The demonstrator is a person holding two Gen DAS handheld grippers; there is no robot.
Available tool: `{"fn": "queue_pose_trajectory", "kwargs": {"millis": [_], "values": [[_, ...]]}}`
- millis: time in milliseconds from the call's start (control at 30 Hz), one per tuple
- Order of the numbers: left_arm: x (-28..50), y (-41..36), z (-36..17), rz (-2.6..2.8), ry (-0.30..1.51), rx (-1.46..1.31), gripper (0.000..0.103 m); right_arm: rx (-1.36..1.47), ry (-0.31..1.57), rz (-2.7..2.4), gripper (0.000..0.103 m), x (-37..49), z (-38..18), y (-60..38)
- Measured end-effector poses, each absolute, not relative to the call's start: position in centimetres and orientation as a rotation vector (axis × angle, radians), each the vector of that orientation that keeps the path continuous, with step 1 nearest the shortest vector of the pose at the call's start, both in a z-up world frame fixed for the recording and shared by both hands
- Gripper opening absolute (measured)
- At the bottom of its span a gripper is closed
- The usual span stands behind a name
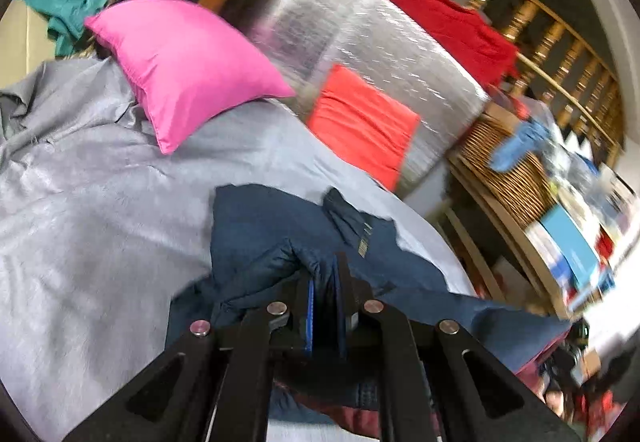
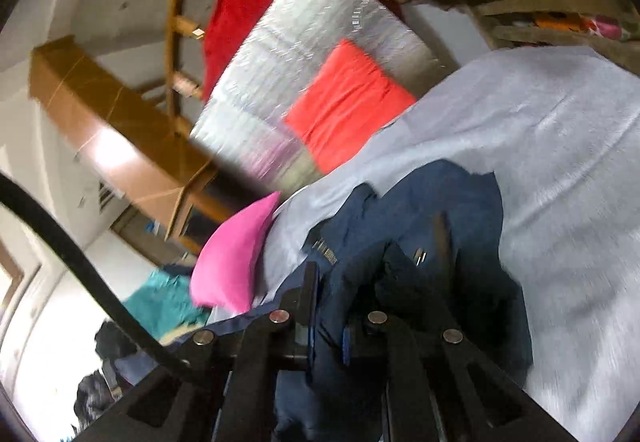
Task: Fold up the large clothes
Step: 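Lift the gripped hem with both tools and carry it toward the collar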
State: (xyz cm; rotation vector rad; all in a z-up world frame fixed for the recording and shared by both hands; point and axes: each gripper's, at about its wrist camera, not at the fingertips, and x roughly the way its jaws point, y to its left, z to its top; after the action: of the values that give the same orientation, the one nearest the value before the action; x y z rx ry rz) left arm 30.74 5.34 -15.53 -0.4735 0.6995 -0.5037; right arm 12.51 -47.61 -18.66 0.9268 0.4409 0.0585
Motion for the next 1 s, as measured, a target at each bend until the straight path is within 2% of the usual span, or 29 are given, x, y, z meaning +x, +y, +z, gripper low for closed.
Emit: {"fn": "queue_pose_trajectory", "kwargs": {"millis": [333, 500, 567, 667, 733, 767, 833, 867, 900, 933, 1000], "values": [[41.7, 2.2, -20.7, -0.411, 0.799, -0.492, 0.009, 0.973, 0.5, 0.002, 0.009, 24.4, -21.9, -49.6], [44.5, 1.4, -22.1, -0.381, 0.835, -0.488, 0.01, 0.963, 0.52, 0.0, 0.009, 28.0, -23.3, -49.9], [45.4, 1.2, -22.4, -0.375, 0.854, -0.488, 0.013, 0.975, 0.53, -0.004, 0.009, 28.9, -24.2, -50.2], [46.1, 1.0, -22.8, -0.37, 0.883, -0.519, 0.016, 1.047, 0.554, -0.004, 0.015, 29.9, -25.8, -50.9], [46.2, 0.7, -22.8, -0.362, 0.904, -0.518, 0.02, 1.105, 0.576, 0.013, 0.024, 30.1, -26.5, -51.4], [46.2, 0.7, -22.6, -0.367, 0.913, -0.524, 0.027, 1.141, 0.581, 0.042, 0.029, 30.1, -26.6, -51.9], [45.9, 1.2, -21.6, -0.402, 0.903, -0.578, 0.059, 1.173, 0.549, 0.084, 0.061, 29.3, -26.0, -52.4], [45.5, 1.6, -20.9, -0.395, 0.865, -0.599, 0.068, 1.171, 0.519, 0.088, 0.068, 28.7, -25.4, -52.7], [44.7, 2.4, -19.7, -0.362, 0.791, -0.61, 0.081, 1.159, 0.486, 0.079, 0.077, 28.0, -24.4, -52.9], [43.5, 3.4, -18.1, -0.33, 0.688, -0.615, 0.089, 1.132, 0.448, 0.047, 0.084, 27.0, -23.5, -53.2], [42.2, 4.9, -16.6, -0.324, 0.592, -0.63, 0.096, 1.084, 0.397, 0.001, 0.085, 25.1, -22.0, -53.9]]}}
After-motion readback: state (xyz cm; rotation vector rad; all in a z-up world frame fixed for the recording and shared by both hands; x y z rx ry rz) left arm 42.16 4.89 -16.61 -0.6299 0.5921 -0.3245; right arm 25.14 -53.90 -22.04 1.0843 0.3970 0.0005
